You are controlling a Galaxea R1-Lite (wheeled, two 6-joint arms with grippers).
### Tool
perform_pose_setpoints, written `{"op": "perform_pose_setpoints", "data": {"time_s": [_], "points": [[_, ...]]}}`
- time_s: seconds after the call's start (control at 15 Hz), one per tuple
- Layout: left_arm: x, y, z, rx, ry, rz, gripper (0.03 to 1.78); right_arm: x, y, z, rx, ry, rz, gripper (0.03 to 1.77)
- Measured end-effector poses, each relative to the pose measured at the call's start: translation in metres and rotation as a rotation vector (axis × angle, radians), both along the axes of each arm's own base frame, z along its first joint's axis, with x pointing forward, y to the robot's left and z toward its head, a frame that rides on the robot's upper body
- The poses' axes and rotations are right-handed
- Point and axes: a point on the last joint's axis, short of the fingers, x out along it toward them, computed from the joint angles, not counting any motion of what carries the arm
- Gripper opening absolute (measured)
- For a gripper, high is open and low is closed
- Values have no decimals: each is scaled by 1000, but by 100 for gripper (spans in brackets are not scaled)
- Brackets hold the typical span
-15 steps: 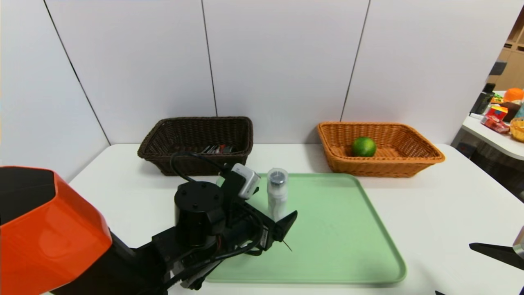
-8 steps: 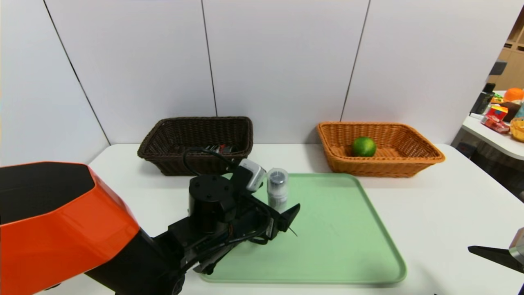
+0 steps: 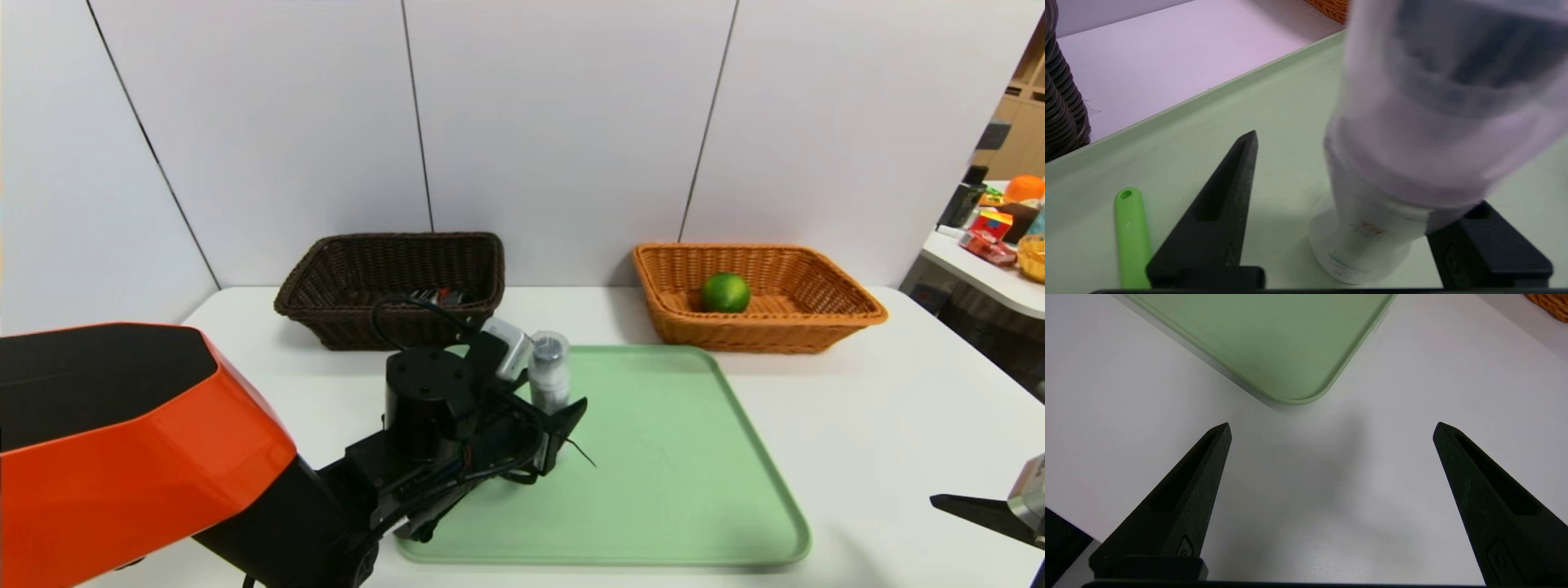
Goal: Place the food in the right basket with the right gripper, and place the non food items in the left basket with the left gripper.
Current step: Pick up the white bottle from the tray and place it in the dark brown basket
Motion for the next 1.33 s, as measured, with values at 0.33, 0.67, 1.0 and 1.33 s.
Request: {"op": "perform_pose_setpoints", "data": {"time_s": [0.33, 0.67, 1.0, 1.33], "points": [[0, 1, 5, -15, -14, 3, 58, 0, 0, -2, -3, 9, 0, 170], [-3, 3, 17, -36, -37, 6, 58, -1, 0, -4, -4, 12, 0, 170], [-7, 7, 30, -44, -70, 9, 58, -1, -1, -6, -5, 13, 0, 170], [-16, 16, 47, -27, -115, 20, 58, -1, 0, -6, -4, 18, 9, 170]]}}
